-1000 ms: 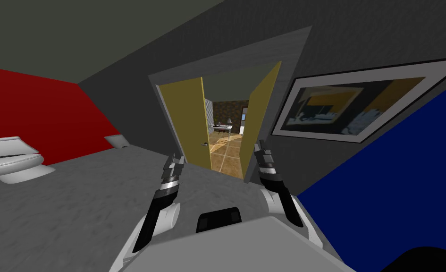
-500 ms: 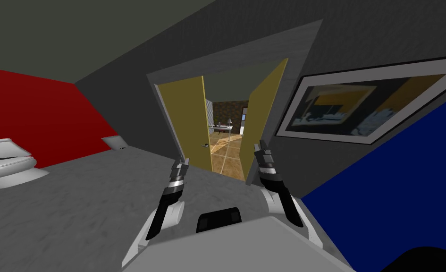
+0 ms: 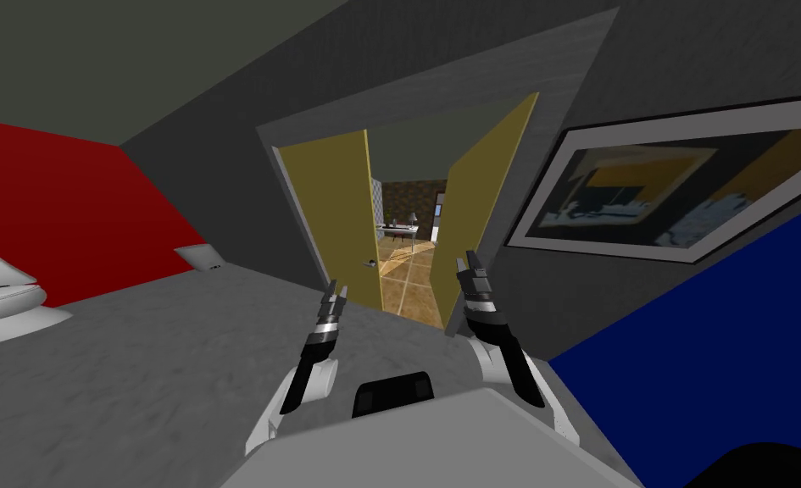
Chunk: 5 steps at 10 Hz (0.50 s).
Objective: Push the door open
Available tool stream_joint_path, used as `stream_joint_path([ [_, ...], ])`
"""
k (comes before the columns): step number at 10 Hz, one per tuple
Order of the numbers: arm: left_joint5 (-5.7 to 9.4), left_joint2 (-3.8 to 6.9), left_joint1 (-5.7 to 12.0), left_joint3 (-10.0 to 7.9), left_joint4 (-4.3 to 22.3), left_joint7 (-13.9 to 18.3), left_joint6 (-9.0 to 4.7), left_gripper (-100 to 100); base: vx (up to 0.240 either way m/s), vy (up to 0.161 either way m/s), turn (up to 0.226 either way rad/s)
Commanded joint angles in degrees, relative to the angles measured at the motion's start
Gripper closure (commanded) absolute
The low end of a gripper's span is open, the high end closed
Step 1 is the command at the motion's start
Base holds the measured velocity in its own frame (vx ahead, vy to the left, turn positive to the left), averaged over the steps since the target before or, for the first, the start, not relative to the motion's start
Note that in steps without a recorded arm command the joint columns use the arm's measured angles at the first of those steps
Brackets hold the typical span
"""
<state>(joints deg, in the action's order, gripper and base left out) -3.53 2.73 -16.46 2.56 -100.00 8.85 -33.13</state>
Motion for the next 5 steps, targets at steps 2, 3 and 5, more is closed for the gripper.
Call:
stream_joint_path([
  [2,-0.03,0.29,1.52,0.55,4.0,-0.08,-0.66,-100,0.054,0.037,-0.006],
  [3,-0.05,0.45,2.38,0.91,5.64,-0.11,-1.08,-100,0.073,0.038,-0.015],
  [5,-0.09,0.76,4.11,1.65,9.71,-0.17,-1.93,-100,0.086,0.084,-0.016],
])
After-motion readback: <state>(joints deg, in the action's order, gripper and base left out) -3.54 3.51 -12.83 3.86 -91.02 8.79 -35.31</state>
